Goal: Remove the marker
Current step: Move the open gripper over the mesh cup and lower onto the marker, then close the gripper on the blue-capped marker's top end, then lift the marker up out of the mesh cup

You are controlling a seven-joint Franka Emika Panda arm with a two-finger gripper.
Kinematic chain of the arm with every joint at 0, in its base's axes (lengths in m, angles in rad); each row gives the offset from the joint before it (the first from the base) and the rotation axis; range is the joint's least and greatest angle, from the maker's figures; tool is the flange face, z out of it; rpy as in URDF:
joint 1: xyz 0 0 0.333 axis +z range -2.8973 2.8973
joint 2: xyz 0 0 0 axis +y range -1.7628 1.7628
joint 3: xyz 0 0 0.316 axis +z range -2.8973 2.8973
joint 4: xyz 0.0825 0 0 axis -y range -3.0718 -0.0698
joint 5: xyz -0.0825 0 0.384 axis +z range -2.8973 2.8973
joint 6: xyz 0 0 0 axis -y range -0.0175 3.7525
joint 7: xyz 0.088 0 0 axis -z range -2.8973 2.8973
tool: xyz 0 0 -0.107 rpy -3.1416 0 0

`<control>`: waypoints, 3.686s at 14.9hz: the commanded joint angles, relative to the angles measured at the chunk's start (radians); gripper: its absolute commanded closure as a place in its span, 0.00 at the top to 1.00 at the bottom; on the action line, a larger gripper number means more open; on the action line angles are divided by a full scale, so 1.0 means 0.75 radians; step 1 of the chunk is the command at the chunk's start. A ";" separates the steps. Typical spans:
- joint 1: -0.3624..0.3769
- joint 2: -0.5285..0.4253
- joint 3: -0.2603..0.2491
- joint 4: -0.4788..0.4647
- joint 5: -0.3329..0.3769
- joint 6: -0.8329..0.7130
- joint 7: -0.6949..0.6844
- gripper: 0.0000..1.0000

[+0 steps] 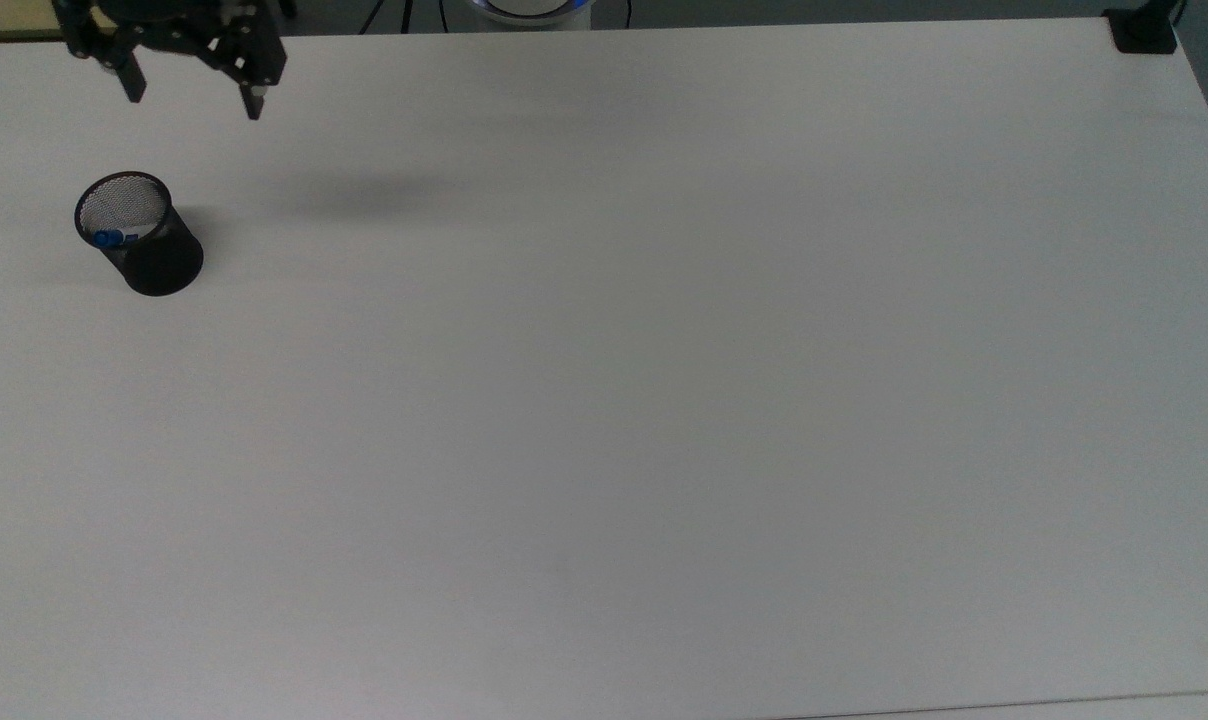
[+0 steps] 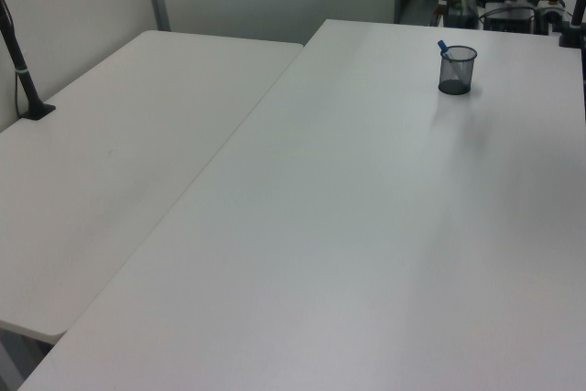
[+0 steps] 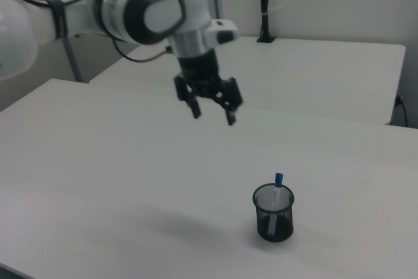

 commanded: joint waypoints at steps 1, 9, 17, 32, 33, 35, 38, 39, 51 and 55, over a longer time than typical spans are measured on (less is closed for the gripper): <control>-0.073 0.113 -0.010 -0.010 0.013 0.169 -0.094 1.00; -0.157 0.301 -0.033 -0.010 -0.001 0.449 -0.260 0.77; -0.175 0.348 -0.033 -0.022 -0.005 0.511 -0.335 0.43; -0.185 0.289 -0.049 -0.035 0.009 0.489 -0.387 0.16; -0.185 0.265 -0.049 -0.035 0.015 0.485 -0.387 0.16; -0.188 0.222 -0.049 -0.006 0.022 0.407 -0.391 0.16; -0.183 0.187 -0.039 0.065 0.026 0.331 -0.381 0.16; -0.179 0.169 -0.033 0.076 0.026 0.319 -0.366 0.16; 0.154 0.195 -0.024 0.021 0.022 0.061 -0.189 0.17; 0.207 0.285 -0.024 -0.006 0.011 0.071 -0.062 0.18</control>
